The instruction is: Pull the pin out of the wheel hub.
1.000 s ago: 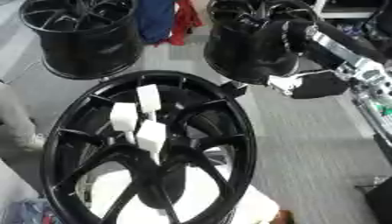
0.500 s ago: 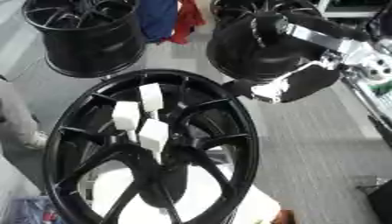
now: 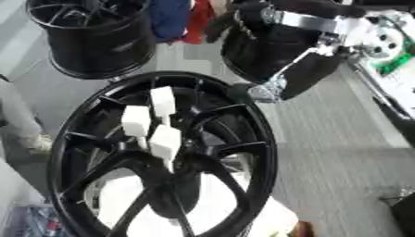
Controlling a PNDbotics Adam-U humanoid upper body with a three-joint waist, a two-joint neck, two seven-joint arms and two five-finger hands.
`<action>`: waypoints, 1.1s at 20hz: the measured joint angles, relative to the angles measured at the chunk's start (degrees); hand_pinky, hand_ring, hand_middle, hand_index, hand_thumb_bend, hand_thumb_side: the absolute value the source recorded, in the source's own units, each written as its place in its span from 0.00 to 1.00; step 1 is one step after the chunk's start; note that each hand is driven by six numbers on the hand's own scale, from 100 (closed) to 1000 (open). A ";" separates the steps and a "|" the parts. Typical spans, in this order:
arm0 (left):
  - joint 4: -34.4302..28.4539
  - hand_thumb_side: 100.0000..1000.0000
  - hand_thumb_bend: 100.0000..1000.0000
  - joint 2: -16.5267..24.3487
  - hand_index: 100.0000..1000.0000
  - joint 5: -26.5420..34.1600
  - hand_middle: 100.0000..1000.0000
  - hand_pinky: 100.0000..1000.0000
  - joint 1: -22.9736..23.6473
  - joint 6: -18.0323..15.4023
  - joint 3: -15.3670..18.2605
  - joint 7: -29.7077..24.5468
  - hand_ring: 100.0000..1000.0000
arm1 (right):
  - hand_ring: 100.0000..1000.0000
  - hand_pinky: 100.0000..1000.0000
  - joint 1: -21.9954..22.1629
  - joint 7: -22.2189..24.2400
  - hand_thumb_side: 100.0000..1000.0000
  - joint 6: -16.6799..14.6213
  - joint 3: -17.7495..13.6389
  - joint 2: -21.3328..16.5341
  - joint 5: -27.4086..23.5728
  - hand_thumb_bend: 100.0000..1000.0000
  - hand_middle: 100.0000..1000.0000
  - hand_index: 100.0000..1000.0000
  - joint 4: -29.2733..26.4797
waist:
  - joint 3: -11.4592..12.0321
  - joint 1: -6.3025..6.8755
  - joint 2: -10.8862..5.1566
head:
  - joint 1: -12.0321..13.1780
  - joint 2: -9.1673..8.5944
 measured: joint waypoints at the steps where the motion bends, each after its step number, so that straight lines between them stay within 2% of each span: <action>1: 0.00 0.50 0.06 0.00 0.78 0.00 0.64 0.47 -0.02 -0.02 -0.08 -0.03 0.58 | 0.73 0.64 -0.69 0.47 0.17 -0.09 0.56 0.67 0.30 0.31 0.80 0.90 1.09 | 0.10 0.04 0.11 | -0.02 -0.12; 5: -0.01 0.49 0.07 0.00 0.78 0.00 0.64 0.47 -0.06 0.03 -0.29 -0.14 0.58 | 0.74 0.65 -3.27 2.35 0.16 -0.68 2.58 3.43 2.54 0.27 0.80 0.89 5.57 | 0.45 0.15 0.17 | -0.12 -0.37; 12: 0.00 0.50 0.06 -0.01 0.78 0.00 0.64 0.47 -0.07 -0.05 -0.53 -0.46 0.58 | 0.74 0.65 -7.17 5.20 0.17 -2.52 5.28 8.67 7.35 0.29 0.80 0.89 14.01 | 0.93 0.25 0.15 | -0.63 -0.39; 22: 0.00 0.50 0.06 -0.03 0.78 0.03 0.64 0.47 -0.08 -0.09 -0.69 -0.57 0.58 | 0.73 0.64 -9.63 6.69 0.17 -4.70 6.54 14.03 10.40 0.30 0.79 0.89 21.58 | 1.77 0.50 0.01 | -1.16 -0.39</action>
